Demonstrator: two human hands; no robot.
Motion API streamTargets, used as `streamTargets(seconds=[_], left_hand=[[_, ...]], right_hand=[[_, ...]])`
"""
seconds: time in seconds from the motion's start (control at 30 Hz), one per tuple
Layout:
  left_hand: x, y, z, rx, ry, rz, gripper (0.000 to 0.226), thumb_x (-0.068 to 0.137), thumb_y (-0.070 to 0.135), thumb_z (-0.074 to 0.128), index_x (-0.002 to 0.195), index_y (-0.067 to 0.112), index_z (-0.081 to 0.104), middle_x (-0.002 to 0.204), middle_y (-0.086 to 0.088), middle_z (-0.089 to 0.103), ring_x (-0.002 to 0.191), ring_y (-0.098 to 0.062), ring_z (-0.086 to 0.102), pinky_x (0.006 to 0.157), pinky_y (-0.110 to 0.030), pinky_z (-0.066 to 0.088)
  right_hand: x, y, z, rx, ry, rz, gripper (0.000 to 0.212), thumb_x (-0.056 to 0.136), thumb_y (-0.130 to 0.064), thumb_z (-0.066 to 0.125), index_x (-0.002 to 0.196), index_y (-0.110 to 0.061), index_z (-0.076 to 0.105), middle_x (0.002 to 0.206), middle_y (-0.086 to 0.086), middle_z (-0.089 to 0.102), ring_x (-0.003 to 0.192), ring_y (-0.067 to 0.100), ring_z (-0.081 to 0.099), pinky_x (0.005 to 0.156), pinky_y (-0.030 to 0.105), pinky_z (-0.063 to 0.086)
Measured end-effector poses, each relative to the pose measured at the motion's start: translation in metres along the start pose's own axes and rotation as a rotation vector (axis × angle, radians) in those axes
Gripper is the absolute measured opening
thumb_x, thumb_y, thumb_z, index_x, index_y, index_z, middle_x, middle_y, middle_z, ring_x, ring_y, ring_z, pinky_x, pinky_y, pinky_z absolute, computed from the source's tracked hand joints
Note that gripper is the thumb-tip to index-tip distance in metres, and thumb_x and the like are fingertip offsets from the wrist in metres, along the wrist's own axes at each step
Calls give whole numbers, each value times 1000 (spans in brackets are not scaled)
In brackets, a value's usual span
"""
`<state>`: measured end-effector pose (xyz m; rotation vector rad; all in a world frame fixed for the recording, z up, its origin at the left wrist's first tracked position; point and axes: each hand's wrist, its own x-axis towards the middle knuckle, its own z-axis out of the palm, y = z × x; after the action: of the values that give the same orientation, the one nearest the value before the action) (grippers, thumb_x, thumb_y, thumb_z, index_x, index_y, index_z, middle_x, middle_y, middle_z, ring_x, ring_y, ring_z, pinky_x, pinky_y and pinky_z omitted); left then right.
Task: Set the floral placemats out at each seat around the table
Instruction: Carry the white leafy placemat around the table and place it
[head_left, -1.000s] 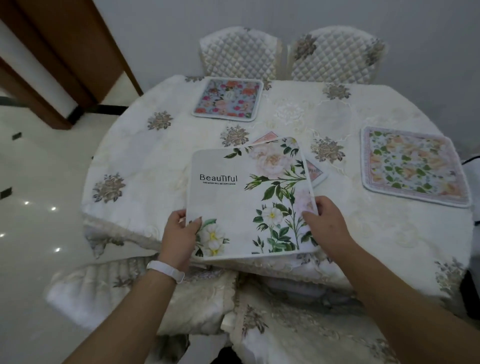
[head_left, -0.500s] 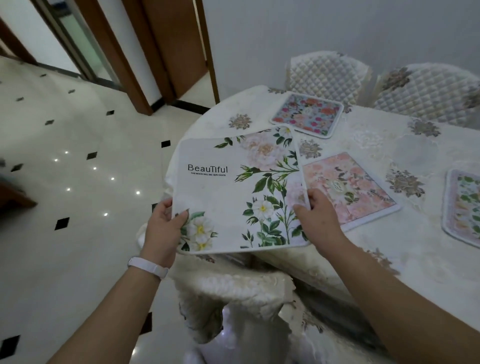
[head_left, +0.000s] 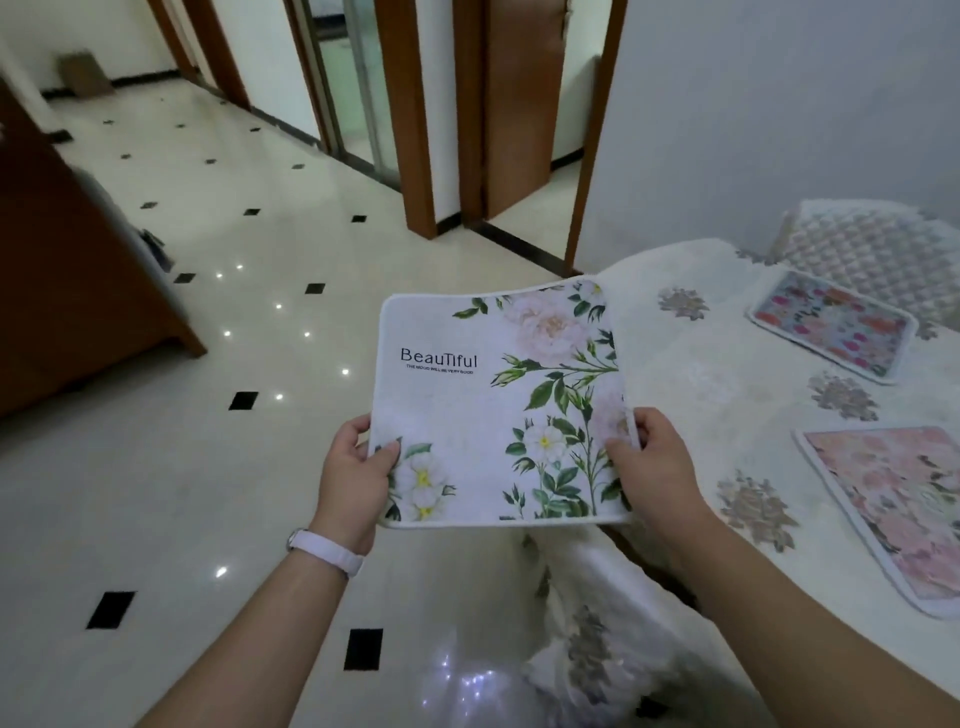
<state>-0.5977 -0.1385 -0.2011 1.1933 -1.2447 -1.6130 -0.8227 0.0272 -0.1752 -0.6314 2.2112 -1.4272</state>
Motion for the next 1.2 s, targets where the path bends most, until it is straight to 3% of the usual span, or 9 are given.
streamTargets(seconds=[0.1,0.2,0.33,0.57,0.7,0.9,1.07,1.2], left_hand=[[26,5,-54,-9,56,-4,26,90,0,58,106,20,54,95,-14,71,83,-32,68,77,-43,56],[50,8,-94,-13,111,-8,26,90,0,58,109,17,53,95,-14,71,85,-34,68,78,-46,56],[84,13,-124,-35,158,1,25,90,0,59,104,21,54,94,-13,72,81,-31,69,72,-40,55],[167,29,-150,-37,260,2,25,90,-2,57,103,20,54,90,-10,72,75,-27,69,72,-39,56],[232,43,-151,2,341,-8,25,90,-2,57,108,16,54,90,-9,72,77,-27,69,72,-39,56],[332,84,-123,80,341,-3,28,91,0,58,115,11,52,94,-13,70,82,-32,67,78,-43,56],[400,102,-93,56,302,-3,23,91,1,58,102,21,56,98,-14,70,83,-31,68,76,-41,56],[455,108,-73,58,260,-22,26,91,2,58,110,18,53,96,-13,71,83,-30,69,76,-42,56]], right_hand=[[3,-19,59,-18,-63,-1,3,89,-28,56,87,-28,57,81,4,68,75,27,68,68,45,57],[12,-40,105,-55,-119,-33,6,90,-17,56,88,-23,55,83,7,67,75,26,67,60,34,52],[34,-60,151,-78,-168,-76,6,90,-17,55,94,-21,56,82,3,66,71,20,65,54,30,47],[110,-74,239,-40,-211,-83,5,89,-20,58,93,-21,58,81,0,66,70,20,62,58,29,45],[172,-84,294,11,-259,-45,2,88,-21,58,90,-22,57,81,2,67,72,20,65,66,37,53],[260,-119,331,49,-300,5,7,89,-15,55,95,-19,57,85,3,66,71,18,62,57,28,46],[325,-144,338,34,-249,7,4,89,-17,56,92,-20,56,84,6,65,77,29,65,66,39,54],[368,-158,343,11,-186,4,4,88,-19,57,91,-21,56,84,7,65,77,29,65,69,43,55]])
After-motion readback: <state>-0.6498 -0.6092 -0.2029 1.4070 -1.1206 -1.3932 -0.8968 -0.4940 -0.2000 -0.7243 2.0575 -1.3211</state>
